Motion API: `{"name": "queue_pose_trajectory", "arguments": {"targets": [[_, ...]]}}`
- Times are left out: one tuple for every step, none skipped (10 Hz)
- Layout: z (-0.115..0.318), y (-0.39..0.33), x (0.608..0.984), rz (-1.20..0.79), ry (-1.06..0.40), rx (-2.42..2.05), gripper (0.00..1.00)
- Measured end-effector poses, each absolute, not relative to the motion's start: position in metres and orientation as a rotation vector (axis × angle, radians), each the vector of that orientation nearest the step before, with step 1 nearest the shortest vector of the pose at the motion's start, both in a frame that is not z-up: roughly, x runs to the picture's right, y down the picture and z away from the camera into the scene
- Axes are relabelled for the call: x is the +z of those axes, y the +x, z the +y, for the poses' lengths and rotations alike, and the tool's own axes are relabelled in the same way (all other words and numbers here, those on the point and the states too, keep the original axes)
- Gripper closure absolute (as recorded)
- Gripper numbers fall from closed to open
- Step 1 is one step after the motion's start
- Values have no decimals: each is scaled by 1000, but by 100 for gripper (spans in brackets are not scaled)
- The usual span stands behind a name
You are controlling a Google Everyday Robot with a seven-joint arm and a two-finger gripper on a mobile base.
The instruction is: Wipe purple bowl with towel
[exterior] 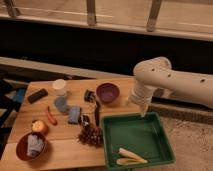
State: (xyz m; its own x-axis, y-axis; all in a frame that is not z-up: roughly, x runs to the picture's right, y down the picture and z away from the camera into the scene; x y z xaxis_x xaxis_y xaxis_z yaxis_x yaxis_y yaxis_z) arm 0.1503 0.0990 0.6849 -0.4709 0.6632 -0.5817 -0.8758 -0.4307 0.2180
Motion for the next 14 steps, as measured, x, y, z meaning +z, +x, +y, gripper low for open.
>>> {"name": "queue_pose_trajectory", "arguments": {"targets": [[99,150,685,621,-514,2008,35],[99,150,685,621,-514,2008,35],[99,150,685,621,-514,2008,35],[99,150,685,621,-514,2008,35],[99,150,685,621,-514,2008,35],[99,150,685,621,-514,2008,35],[99,150,685,621,-514,2008,35],[99,150,685,621,-514,2008,35],[99,150,685,621,-514,2008,35],[99,150,685,621,-514,2008,35],[99,150,685,621,-513,2006,35],[99,150,684,622,-508,2000,35],[98,147,683,626,-503,1971,35],[94,132,686,615,-511,1933,35]]}}
